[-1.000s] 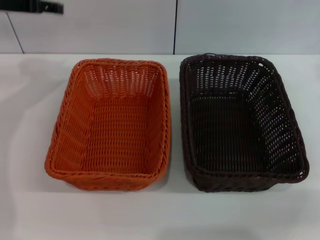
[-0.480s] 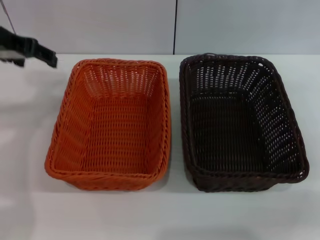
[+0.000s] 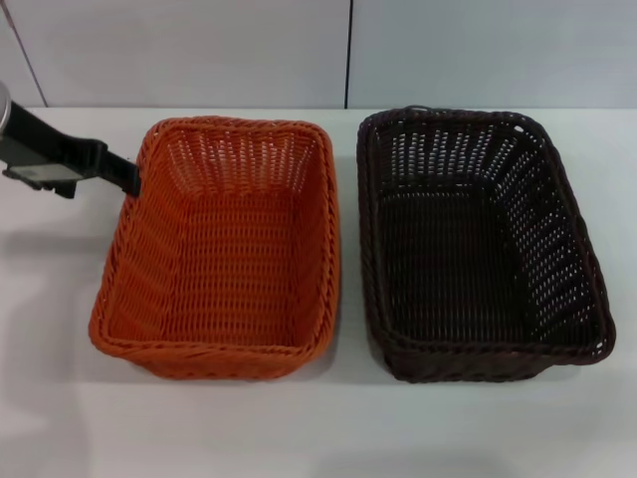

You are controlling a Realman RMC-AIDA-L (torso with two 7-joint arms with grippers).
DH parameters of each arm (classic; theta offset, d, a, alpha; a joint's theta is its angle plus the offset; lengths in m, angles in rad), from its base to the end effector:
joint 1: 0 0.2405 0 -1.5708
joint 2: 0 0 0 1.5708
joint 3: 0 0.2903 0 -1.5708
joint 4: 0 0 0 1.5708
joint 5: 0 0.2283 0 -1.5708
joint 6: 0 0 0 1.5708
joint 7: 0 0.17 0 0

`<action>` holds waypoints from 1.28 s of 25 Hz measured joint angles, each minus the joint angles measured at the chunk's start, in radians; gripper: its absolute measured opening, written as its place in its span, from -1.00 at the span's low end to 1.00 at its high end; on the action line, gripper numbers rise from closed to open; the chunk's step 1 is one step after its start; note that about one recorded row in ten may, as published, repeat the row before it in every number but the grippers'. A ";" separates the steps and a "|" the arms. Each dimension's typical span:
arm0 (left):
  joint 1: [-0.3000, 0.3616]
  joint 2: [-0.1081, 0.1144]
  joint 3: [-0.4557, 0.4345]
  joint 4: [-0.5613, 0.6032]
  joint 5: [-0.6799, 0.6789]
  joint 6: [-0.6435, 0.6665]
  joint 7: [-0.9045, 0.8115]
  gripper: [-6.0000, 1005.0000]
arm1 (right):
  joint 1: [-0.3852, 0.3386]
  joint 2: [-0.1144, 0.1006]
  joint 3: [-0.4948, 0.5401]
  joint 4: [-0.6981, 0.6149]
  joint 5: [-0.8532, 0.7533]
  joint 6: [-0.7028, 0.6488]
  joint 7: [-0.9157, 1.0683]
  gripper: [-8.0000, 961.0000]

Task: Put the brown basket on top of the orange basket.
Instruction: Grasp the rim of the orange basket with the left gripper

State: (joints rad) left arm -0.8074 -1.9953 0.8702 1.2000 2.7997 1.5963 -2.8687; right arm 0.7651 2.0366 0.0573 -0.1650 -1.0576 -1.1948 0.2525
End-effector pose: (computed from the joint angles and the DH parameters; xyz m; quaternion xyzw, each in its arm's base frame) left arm -0.2335 0.4638 0.0749 -0.7596 -0.5708 0.0697 0.3038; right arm 0.3161 0.4843 0.1050 -0.5381 0.1624 0.3834 0.7328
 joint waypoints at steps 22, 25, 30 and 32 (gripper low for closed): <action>0.056 -0.055 0.004 -0.094 0.020 -0.137 0.010 0.65 | 0.025 -0.003 -0.028 0.001 -0.004 -0.001 -0.027 0.27; 0.056 -0.055 0.004 -0.094 0.020 -0.137 0.010 0.64 | 0.025 -0.004 -0.028 0.002 -0.001 -0.001 -0.027 0.27; 0.043 -0.060 0.014 -0.163 0.005 -0.162 0.039 0.64 | 0.024 -0.004 -0.028 0.003 0.001 0.000 -0.027 0.27; 0.043 -0.060 0.014 -0.165 0.004 -0.166 0.039 0.64 | 0.023 -0.004 -0.028 0.004 0.001 0.000 -0.027 0.27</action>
State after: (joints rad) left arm -0.7640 -2.0556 0.8843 1.0349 2.8042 1.4307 -2.8295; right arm 0.7883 2.0324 0.0291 -0.1611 -1.0569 -1.1950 0.2254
